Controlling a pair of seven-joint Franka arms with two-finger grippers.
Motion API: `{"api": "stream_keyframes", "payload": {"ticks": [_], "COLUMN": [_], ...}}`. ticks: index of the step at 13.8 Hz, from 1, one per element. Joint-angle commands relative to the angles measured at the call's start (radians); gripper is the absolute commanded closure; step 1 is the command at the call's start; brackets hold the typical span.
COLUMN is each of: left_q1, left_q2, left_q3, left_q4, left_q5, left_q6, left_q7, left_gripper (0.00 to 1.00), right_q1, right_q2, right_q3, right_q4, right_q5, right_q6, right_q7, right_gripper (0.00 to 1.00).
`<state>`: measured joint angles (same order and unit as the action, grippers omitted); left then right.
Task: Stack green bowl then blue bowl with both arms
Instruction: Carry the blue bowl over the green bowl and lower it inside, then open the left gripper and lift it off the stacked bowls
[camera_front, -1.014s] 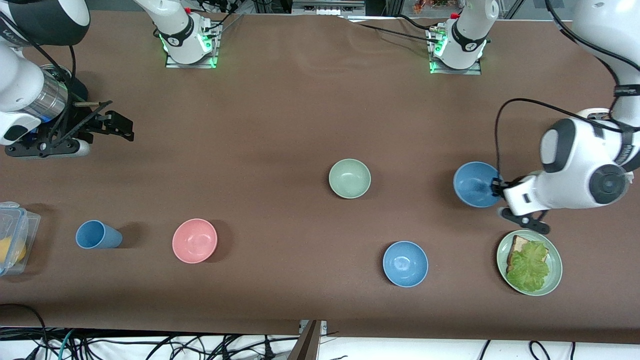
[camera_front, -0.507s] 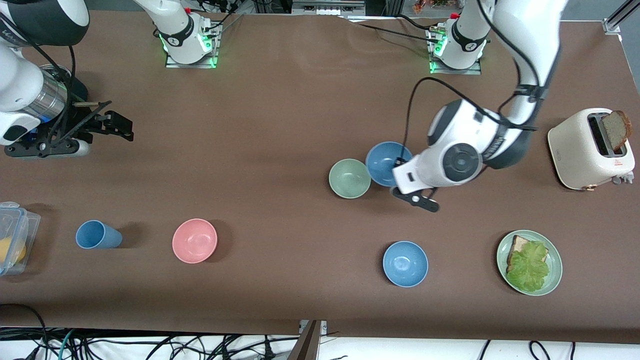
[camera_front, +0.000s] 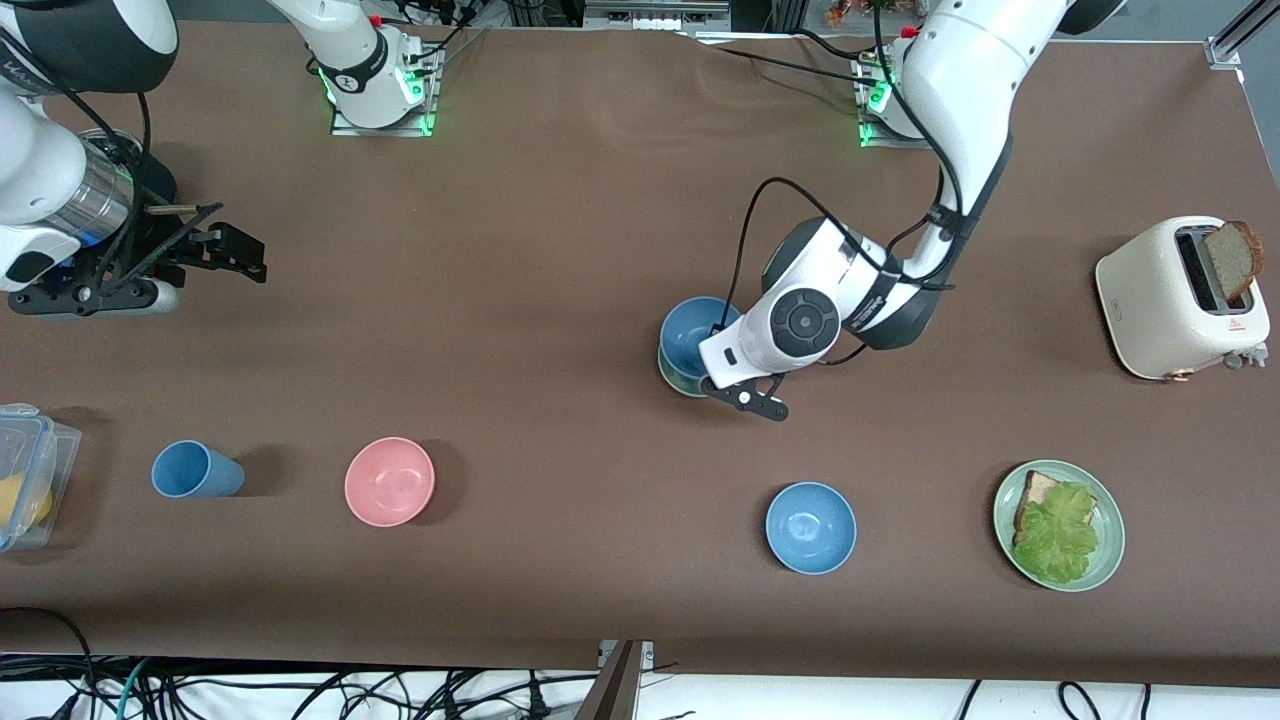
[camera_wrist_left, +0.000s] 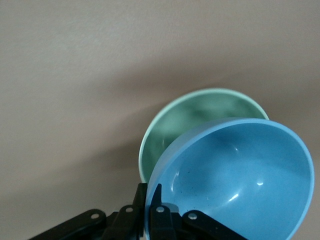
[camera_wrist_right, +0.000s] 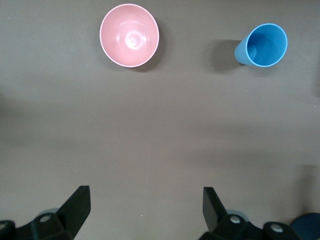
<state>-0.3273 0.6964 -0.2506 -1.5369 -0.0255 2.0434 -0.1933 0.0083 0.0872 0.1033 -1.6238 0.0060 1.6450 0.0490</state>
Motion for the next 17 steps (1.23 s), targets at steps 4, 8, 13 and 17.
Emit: {"api": "stream_keyframes", "payload": {"ticks": [4,8,13,17], "left_q1": [-0.029,0.011,0.089,0.232], "left_q2": [0.023,-0.047,-0.213,-0.354], "left_q3": [0.014,0.022,0.03,0.04], "left_q4": [0.043,0.055,0.057,0.058], "left_q5": [-0.025,-0.022,-0.008,-0.005], "left_q6": [0.006,-0.002,-0.17,-0.362], "left_q7": [-0.003,0.006,0.003,0.017], "left_gripper": [0.0,0.0,0.0,0.0], "right_q1": [-0.01,-0.01,-0.01,-0.01], "right_q2": [0.0,0.0,0.0,0.0], "right_q3": [0.009,0.009,0.009,0.009], "right_q4": [0.012,0.012,0.012,0.012], "right_q5": [-0.001,0.0,0.0,-0.001], "right_q6": [-0.014,-0.014,-0.013,-0.013], "right_q7": [-0.009,-0.008,-0.011,-0.015], "right_gripper": [0.01,0.01,0.01,0.01]}}
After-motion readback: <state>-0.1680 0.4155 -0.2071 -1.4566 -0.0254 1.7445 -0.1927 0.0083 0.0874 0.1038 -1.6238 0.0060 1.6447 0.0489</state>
